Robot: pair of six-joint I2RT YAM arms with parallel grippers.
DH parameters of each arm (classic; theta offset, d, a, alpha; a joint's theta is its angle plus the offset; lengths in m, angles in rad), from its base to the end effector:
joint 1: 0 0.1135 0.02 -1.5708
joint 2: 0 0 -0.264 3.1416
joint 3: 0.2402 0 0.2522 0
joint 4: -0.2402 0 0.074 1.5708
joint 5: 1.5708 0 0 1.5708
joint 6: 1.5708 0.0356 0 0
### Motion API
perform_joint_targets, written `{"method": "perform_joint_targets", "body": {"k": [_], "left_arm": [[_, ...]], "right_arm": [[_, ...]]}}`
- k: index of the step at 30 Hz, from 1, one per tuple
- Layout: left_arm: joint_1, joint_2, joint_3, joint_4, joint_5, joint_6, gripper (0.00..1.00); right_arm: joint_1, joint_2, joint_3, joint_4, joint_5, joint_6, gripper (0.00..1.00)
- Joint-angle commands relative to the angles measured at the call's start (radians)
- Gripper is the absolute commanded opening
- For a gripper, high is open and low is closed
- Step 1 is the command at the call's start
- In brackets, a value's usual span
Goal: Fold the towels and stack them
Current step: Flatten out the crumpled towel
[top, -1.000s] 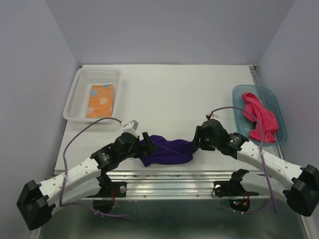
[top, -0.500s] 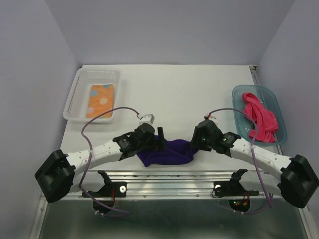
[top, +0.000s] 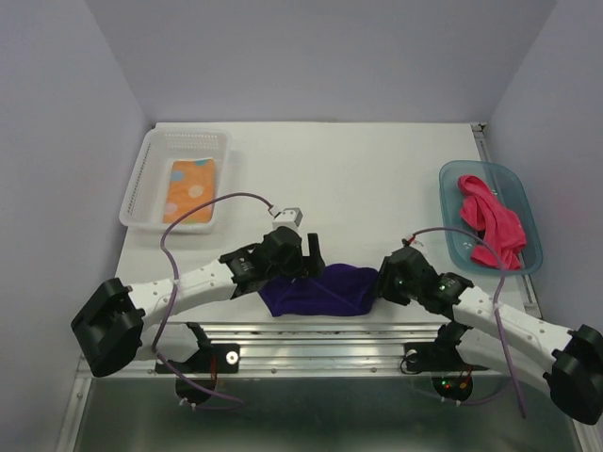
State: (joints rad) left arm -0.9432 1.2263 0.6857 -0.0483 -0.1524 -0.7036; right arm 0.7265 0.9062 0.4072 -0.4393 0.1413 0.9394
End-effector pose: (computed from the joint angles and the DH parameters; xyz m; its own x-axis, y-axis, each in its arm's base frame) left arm 0.1585 -0.2093 0.2267 -0.7184 -0.0988 -0.6886 0.3425 0.8113 -0.4737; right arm 0.1271 0.1062 0.1687 -0.8365 0.3258 -0.4406 0.1352 0.9019 0.4101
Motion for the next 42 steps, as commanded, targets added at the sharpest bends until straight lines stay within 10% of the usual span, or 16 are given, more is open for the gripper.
{"method": "perform_joint_targets", "body": {"k": [1, 7, 17, 42], "left_arm": [[-0.022, 0.024, 0.073, 0.019, 0.005, 0.05, 0.99], [-0.083, 0.084, 0.146, 0.042, 0.031, 0.102, 0.99], [-0.183, 0.297, 0.285, 0.022, 0.059, 0.162, 0.98], [-0.212, 0.469, 0.294, 0.179, 0.3, 0.191, 0.76]], "right_arm": [[-0.002, -0.058, -0.059, 0.073, -0.045, 0.033, 0.52], [-0.002, -0.007, -0.084, 0.108, -0.045, 0.048, 0.5], [-0.002, -0.064, -0.119, 0.12, 0.023, 0.072, 0.09], [-0.002, -0.112, -0.215, 0.346, -0.088, 0.145, 0.01]]}}
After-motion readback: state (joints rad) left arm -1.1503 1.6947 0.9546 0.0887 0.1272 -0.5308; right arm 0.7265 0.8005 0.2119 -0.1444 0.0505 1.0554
